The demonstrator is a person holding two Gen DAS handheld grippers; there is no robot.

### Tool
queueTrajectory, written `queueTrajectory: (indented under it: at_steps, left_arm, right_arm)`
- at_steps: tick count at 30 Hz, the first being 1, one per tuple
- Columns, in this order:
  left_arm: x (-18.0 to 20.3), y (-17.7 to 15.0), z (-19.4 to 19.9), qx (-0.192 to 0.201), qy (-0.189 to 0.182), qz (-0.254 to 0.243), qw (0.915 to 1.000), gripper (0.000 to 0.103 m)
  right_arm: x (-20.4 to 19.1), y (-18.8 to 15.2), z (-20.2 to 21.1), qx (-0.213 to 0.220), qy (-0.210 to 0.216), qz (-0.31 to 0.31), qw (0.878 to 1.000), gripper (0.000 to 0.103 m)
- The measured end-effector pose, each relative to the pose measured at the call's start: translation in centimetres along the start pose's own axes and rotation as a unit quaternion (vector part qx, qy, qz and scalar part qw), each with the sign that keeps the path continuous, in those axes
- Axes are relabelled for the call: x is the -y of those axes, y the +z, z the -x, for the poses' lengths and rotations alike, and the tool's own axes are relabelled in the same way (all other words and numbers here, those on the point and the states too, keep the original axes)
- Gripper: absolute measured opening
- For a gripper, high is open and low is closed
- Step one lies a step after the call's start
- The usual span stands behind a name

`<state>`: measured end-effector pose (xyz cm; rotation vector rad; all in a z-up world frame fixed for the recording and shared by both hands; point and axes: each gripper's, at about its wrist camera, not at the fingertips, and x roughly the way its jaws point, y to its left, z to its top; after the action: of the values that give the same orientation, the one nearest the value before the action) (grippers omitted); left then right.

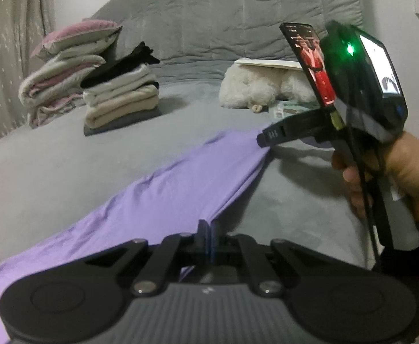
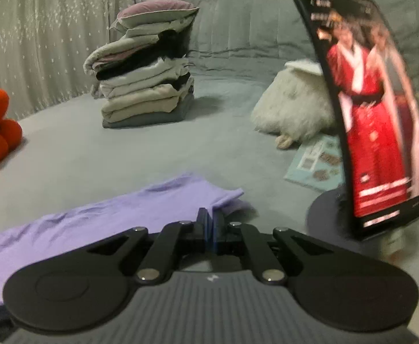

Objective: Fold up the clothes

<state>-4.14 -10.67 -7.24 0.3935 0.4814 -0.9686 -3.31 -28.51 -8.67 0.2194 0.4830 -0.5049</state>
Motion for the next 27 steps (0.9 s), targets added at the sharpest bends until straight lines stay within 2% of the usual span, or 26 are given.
queueTrajectory:
  at_steps: [5,8,12,14,19,22,27]
  left_arm:
    - [-0.2,-0.4,-0.8,-0.017,-0.011,0.011,0.9997,0.003]
    - [-0.9,-0.2,-0.3,-0.011,-0.032,0.035,0.9988,0.009]
    - [-1.9,0.2,1.1,0.018,-0.034,0.063,0.9972,0.032]
    - [-2.6,0.3,1.9,0.03,-0.028,0.082,0.9958,0.037]
    - [-4.9,0.0,3.1,0.046,0.019,0.123,0.9912,0.06]
    - [-6.5,0.0,3.5,0.045,0.076,0.143,0.9858,0.074]
    - [-9.3,-0.2,4.1,0.04,0.161,0.171,0.9712,0.081]
  right_arm:
    - [-0.5,-1.0,-0.3,-0.008,-0.021,0.046,0.999,0.002]
    - [-0.9,-0.9,0.0,-0.002,-0.029,0.062,0.998,0.007]
    - [-1.1,-0.6,1.0,0.023,-0.039,0.078,0.996,0.051]
    - [-1.3,-0.3,1.6,0.036,-0.032,0.084,0.995,0.053]
    - [-2.5,-0.1,1.9,0.04,-0.002,0.093,0.995,0.053]
    - [-3.8,0.1,1.7,0.032,0.03,0.099,0.994,0.057]
    - [-6.6,0.6,1.4,0.013,0.095,0.125,0.988,0.061]
